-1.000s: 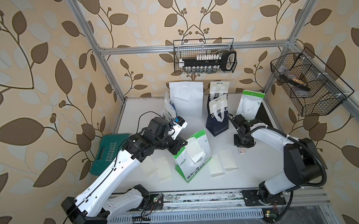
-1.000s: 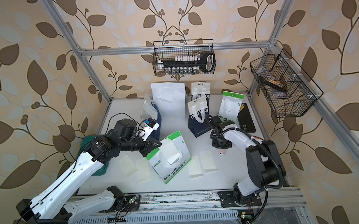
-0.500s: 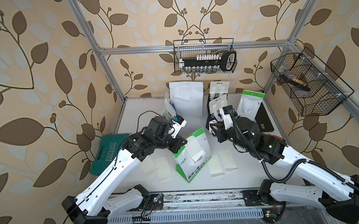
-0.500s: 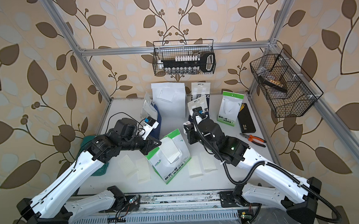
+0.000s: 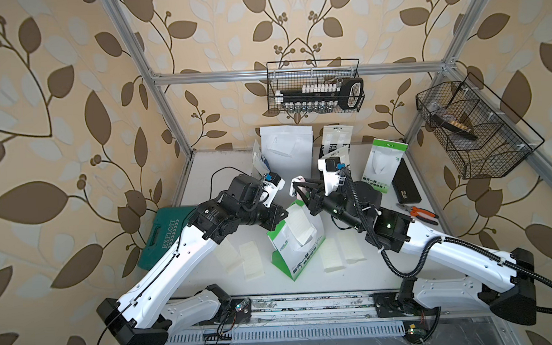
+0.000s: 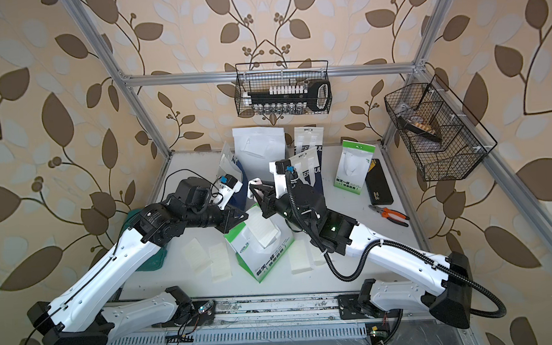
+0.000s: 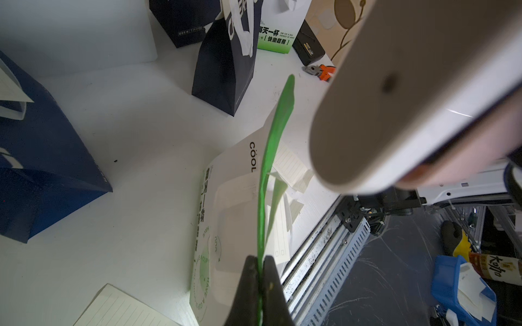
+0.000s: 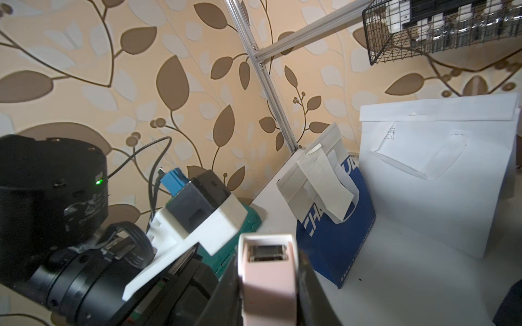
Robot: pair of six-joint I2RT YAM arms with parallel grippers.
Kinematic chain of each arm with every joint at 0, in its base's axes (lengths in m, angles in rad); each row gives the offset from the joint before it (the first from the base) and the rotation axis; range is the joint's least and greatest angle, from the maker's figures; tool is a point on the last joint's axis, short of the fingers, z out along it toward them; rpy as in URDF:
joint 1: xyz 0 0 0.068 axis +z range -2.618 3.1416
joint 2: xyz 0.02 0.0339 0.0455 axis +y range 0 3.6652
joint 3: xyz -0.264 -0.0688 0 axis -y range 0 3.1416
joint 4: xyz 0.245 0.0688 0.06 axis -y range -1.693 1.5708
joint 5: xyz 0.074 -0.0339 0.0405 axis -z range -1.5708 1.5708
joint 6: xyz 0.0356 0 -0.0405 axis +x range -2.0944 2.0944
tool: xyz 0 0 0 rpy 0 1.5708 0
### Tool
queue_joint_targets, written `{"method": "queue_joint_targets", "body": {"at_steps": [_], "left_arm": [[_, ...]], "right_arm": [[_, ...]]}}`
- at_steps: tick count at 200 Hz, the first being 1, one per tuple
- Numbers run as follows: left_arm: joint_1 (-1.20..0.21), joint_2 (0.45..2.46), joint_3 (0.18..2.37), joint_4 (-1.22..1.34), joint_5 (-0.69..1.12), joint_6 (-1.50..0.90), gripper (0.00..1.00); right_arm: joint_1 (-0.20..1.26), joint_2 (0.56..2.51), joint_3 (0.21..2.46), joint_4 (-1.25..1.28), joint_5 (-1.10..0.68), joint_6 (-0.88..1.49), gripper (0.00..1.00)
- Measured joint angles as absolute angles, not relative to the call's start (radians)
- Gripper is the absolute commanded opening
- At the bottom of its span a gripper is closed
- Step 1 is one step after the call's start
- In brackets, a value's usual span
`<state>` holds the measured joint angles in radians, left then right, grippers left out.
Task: Staple the receipts to the bags
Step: Place the stapler in the takeout bag.
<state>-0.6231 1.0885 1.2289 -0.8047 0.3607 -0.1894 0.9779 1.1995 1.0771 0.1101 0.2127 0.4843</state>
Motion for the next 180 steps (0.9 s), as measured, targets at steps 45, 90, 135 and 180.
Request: {"method": "queue_joint_targets", "body": {"at_steps": [45, 90, 135, 180], "left_arm": [[-0.623, 1.089, 1.229, -0.805, 0.359, -0.207, 0.00], [-0.623, 1.088, 1.229, -0.805, 0.358, -0.214, 0.00], [-0.623, 1.085, 1.229, -0.805, 0.356, -0.214, 0.00], [-0.623, 1.074, 1.229, -0.805, 0.348, -0.214, 0.00]], "right_arm": [[1.008, 1.242, 1.077, 0.117, 0.217, 0.490, 0.00], [1.036, 1.264, 1.077, 0.115, 0.236, 0.481, 0.00], [1.055, 1.269, 1.077, 0.102, 0.251, 0.469, 0.00], [1.061, 1.269, 1.075, 0.083, 0.278, 0.448, 0.00]]}}
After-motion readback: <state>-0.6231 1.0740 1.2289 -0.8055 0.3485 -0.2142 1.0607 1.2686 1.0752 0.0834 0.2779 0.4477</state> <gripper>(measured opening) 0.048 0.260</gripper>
